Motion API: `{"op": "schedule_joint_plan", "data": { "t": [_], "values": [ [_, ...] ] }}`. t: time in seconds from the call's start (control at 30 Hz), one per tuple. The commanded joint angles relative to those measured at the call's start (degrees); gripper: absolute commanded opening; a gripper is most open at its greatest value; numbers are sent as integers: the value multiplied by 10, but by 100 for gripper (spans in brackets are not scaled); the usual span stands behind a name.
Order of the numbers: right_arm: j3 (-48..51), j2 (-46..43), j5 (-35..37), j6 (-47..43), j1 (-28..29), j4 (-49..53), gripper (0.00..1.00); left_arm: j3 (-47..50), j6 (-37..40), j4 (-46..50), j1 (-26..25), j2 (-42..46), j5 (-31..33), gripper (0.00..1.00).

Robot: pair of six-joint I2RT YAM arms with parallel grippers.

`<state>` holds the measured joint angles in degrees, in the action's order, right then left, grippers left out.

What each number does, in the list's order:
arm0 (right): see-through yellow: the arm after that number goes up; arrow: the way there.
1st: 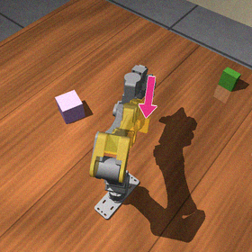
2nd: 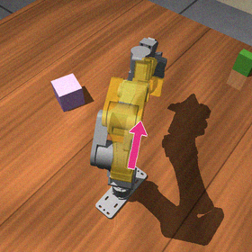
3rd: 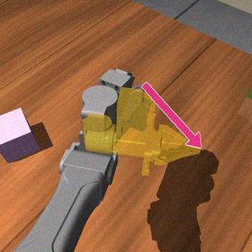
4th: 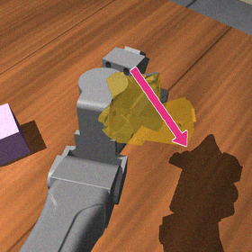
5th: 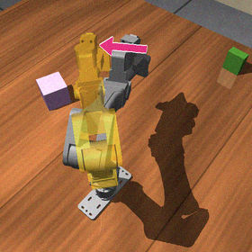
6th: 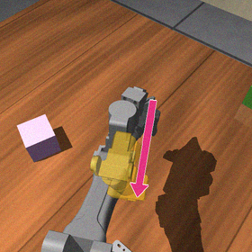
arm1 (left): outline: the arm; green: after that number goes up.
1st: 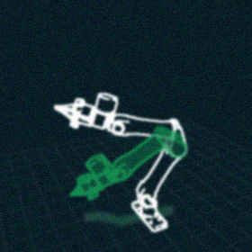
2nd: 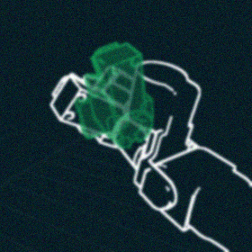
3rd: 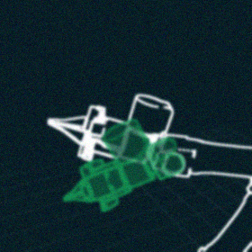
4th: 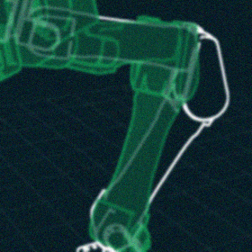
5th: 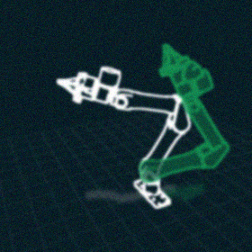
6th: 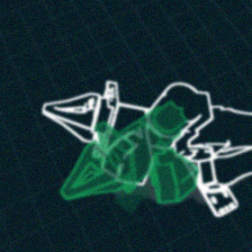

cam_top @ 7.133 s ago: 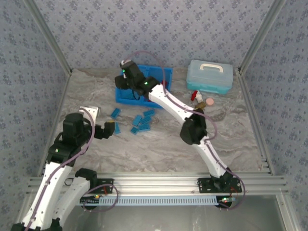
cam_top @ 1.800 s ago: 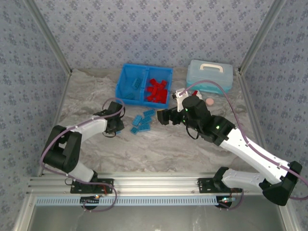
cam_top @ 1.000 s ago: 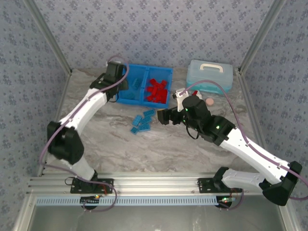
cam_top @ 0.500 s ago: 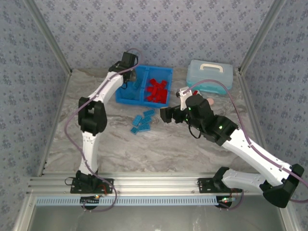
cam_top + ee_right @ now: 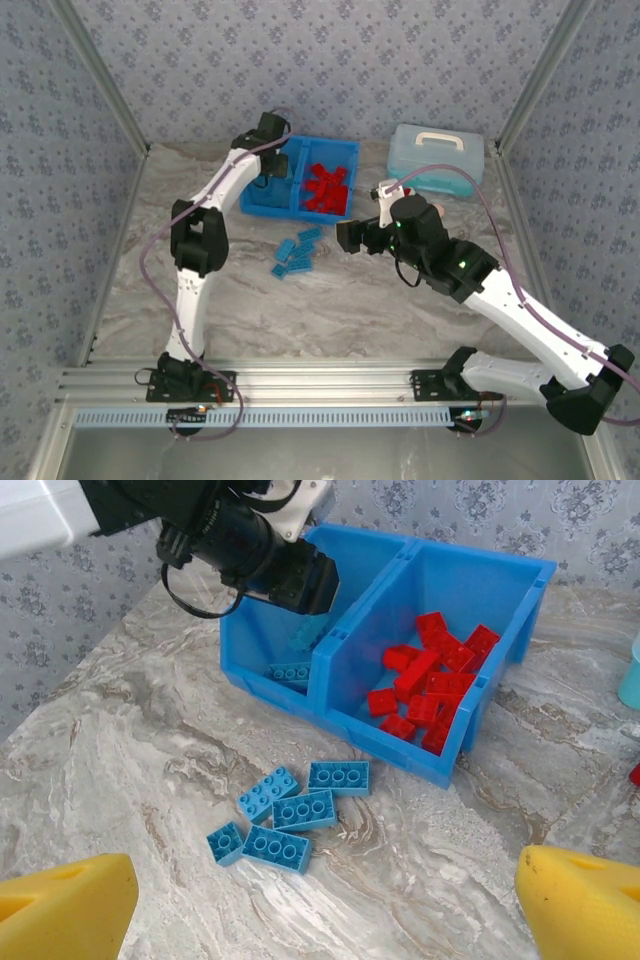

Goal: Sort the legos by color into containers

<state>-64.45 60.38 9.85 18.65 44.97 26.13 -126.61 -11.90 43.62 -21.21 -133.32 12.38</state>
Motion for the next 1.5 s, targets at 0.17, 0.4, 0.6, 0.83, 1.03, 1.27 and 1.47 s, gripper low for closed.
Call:
{"op": "schedule_joint_plan", "data": {
  "t": [0.17,0.4,0.6,0.83,1.03,1.27,1.47],
  "values": [
    [-13,-15,-6,10,-3,10,100,223,-67,-89,-17,294,-74,51],
    [-9,-15,-7,9,-4,-2,100,522,-51,-160,-77,506,-127,51],
    [-14,0,-13,6,-7,-15,100,673,-19,-148,-107,576,-139,53],
    [-21,24,-27,11,-7,-22,100,745,13,-185,-121,535,-174,60],
    [-17,22,-20,14,-8,-14,100,756,31,-229,-122,481,-184,65],
    [-13,15,-13,16,-8,-7,100,735,44,-214,-127,419,-167,64],
    [-12,18,-17,18,-8,-11,100,720,43,-199,-140,376,-121,55]
  ]
}}
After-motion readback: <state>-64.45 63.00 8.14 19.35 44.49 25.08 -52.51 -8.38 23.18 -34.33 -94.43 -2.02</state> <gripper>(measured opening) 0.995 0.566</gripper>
